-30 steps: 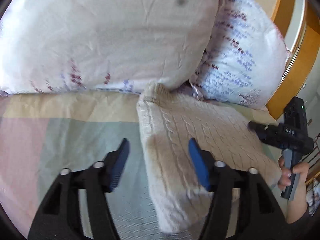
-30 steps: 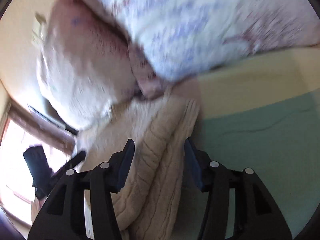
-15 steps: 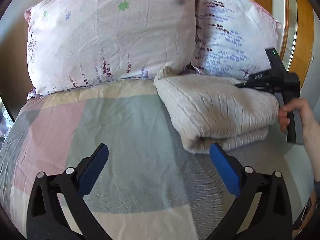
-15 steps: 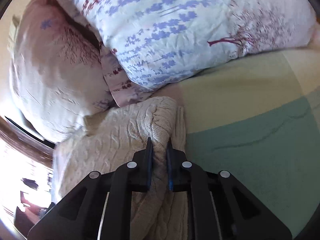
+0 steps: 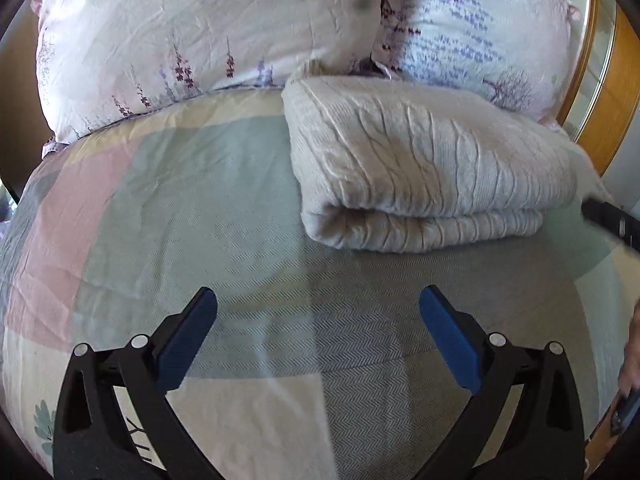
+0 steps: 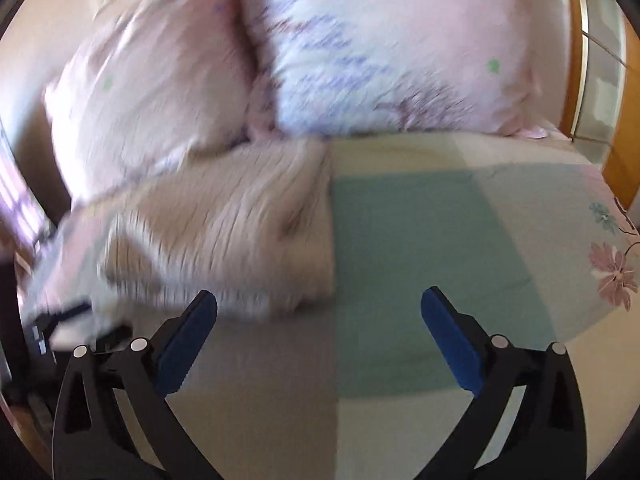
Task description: Fold small clothes
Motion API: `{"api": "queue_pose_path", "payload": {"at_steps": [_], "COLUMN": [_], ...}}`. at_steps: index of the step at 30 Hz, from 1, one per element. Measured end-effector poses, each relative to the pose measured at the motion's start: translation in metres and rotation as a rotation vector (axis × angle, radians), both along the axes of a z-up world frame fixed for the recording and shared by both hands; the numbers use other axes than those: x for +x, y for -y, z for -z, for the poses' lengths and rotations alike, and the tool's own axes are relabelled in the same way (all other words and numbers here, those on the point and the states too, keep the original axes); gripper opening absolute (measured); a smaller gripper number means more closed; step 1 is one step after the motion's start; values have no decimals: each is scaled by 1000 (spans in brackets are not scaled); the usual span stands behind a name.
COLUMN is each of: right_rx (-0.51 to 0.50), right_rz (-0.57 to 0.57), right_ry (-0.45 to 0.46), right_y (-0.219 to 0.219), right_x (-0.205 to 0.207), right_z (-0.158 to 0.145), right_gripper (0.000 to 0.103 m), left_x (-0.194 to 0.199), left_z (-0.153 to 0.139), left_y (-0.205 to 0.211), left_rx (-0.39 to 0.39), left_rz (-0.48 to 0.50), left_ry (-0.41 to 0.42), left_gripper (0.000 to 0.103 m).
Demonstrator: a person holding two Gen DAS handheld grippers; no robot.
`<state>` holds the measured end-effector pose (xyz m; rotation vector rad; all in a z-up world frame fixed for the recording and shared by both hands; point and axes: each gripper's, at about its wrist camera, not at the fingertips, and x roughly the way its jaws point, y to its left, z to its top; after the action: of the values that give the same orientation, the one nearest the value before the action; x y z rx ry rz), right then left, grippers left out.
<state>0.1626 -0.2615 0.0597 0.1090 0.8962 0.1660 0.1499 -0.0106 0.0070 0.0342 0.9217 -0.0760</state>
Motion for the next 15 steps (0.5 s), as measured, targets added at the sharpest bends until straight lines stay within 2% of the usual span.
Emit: {"api": "queue_pose_path", "payload": {"at_steps": [3, 8, 15], "right_rx": [-75, -147, -145], "right_rz": [-69, -69, -55], "right_ry": [-50, -121, -134], "right_y": [-30, -54, -55], "right_x": [-8, -3, -1], "right_z": [17, 36, 40], "right_gripper": [102, 102, 102], "left_x": [1, 3, 3], "left_z": [8, 8, 9], "left_y": [6, -2, -2], "left_rx": [64, 33, 32], "left_rz": [0, -3, -2], "left_ry": [-30, -41, -42], "left_gripper": [101, 101, 101]}}
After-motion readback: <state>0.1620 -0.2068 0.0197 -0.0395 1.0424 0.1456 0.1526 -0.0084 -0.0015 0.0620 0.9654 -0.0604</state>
